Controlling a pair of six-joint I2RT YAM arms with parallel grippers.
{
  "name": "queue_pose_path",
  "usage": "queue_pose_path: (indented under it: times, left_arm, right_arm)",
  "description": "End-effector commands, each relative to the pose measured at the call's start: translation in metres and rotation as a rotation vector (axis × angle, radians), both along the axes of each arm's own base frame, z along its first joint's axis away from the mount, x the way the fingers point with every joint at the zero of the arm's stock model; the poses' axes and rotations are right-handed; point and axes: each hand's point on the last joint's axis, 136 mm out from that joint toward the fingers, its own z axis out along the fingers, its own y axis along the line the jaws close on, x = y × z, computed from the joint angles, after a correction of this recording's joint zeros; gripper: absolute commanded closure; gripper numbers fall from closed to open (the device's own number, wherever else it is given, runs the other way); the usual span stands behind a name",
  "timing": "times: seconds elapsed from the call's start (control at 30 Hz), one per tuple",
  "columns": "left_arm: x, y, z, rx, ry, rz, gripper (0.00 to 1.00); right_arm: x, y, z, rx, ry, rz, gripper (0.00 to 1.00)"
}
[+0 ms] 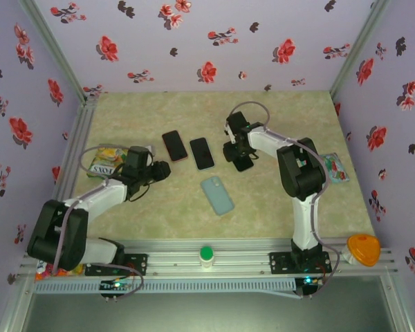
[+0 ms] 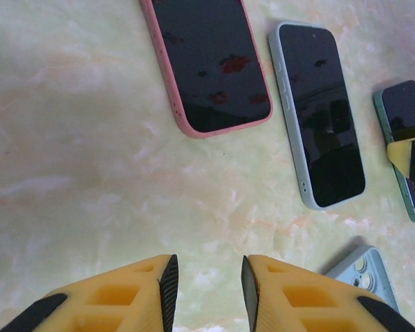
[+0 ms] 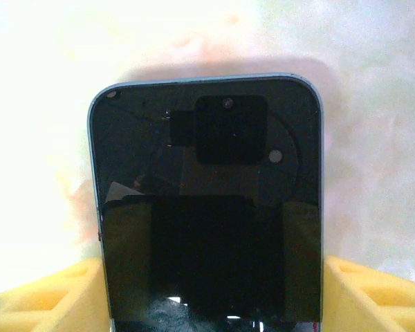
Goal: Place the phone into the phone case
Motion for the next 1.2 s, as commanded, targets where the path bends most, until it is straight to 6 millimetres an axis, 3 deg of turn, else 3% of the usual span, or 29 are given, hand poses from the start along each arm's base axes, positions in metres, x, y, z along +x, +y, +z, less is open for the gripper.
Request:
queue_pose_path:
  times: [0.0,0.27,0.63,0.9,1.17]
  left_arm:
    - [0.018,-0.013,0.014,-0.03,-0.056,-0.045,0.65]
    - [0.046,-0.041,0.022,-0.076,-0.072,-0.138,0.64]
    - [0.071,-0.094,0.033,-0.162,-0.036,-0.409,0.53]
    - [0.068,-0.128,0.036,-0.303,0.052,-0.604,0.5]
    - [0.042,-0.148,0.028,-0.436,0.193,-0.735,0.47]
  right_arm:
    - [-0.015,-0.004,0.02,-0.022,-0.011,0.032,0.34]
    - [-0.034,0.013,0.046,0.056,-0.015,0.076,0.34]
    - [-0.082,0.048,0.066,0.086,-0.003,0.195,0.34]
    - [-0.108,0.065,0.079,0.138,-0.016,0.237,0.34]
    - [-0.122,0.068,0.088,0.158,-0.033,0.255,0.35]
